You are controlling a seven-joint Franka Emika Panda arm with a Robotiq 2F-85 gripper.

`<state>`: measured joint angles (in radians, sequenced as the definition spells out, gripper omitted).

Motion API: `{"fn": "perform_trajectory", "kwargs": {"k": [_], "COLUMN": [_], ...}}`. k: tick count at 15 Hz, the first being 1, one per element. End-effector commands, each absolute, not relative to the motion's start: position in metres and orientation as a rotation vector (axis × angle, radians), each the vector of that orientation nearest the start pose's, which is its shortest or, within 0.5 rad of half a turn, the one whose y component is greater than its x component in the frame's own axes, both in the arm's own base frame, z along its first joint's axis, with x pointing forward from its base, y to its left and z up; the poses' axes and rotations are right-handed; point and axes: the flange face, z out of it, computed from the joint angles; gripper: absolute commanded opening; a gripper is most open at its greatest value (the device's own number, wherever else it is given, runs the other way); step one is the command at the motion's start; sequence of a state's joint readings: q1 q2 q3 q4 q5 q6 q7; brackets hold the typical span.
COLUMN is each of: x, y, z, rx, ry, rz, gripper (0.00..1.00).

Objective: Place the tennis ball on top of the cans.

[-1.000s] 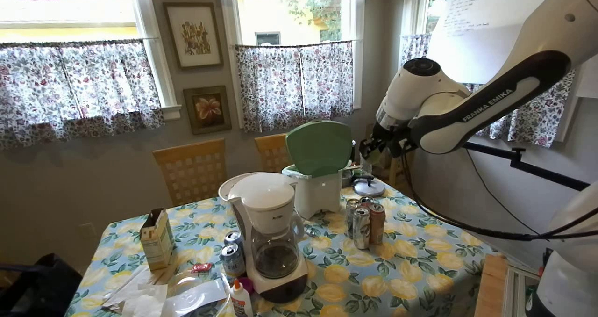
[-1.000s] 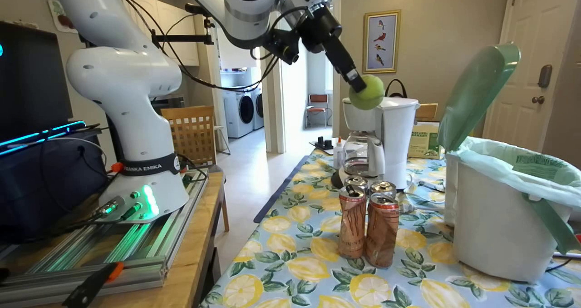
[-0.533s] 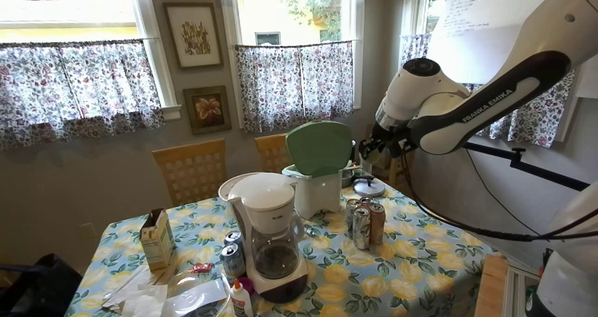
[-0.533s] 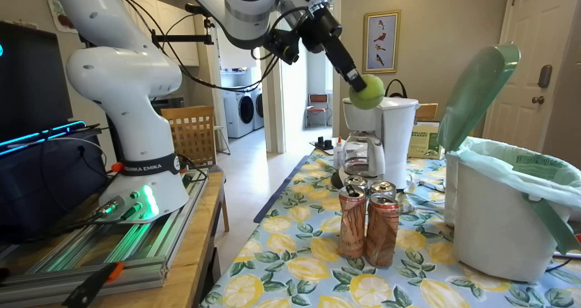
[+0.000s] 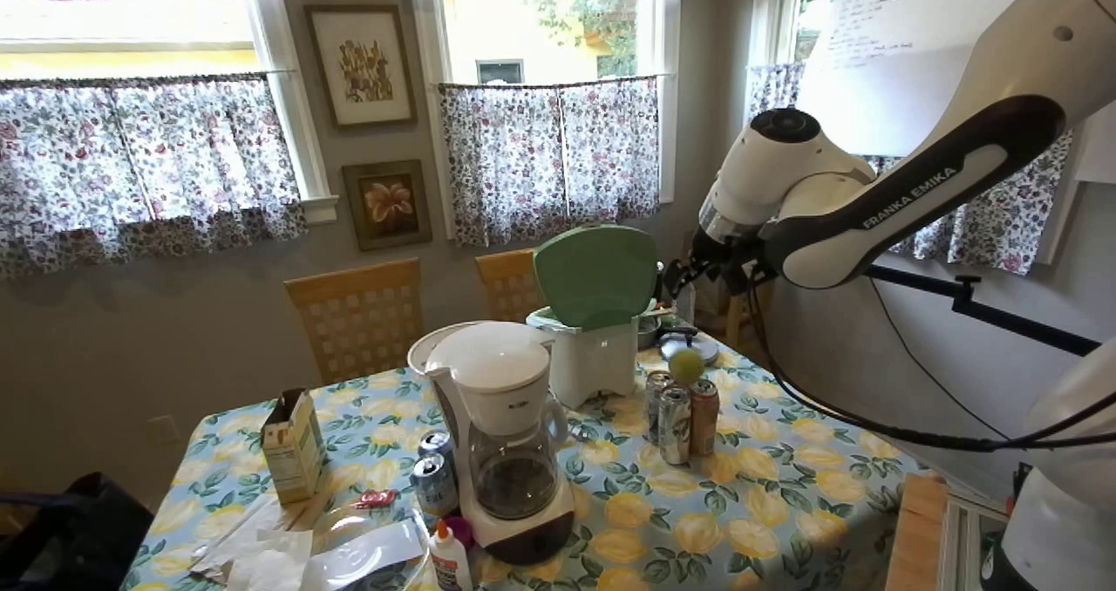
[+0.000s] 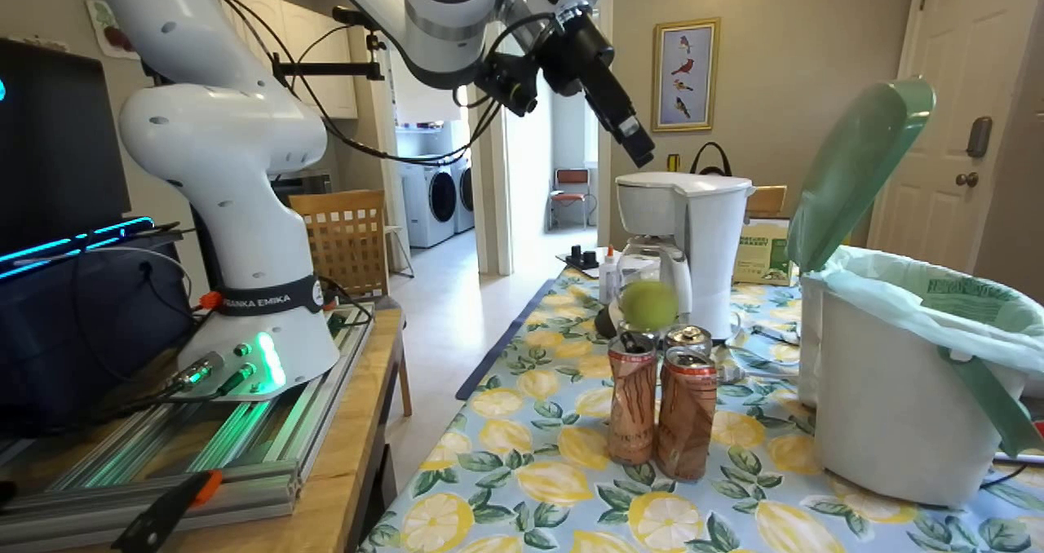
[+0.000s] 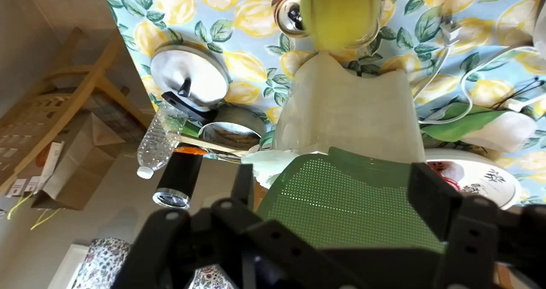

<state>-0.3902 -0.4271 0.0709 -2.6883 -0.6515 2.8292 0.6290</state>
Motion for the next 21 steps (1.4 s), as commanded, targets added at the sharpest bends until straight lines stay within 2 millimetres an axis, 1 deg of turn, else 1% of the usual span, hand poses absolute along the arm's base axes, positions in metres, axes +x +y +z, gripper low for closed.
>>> {"fn": "perform_trajectory", "kwargs": {"k": [1,18,21], "x": [0.4044,0.4018,0.4008], "y": [-0.1008,-0.0990,-0.0971], "z": [0.4239,0.4253,0.4235], "rx": [-3.233,-3.228,-3.221], "ry": [0.623,0.624,0.610], "rz": [-1.040,-1.051,-1.032], "gripper": [1.00,1.00,1.00]}}
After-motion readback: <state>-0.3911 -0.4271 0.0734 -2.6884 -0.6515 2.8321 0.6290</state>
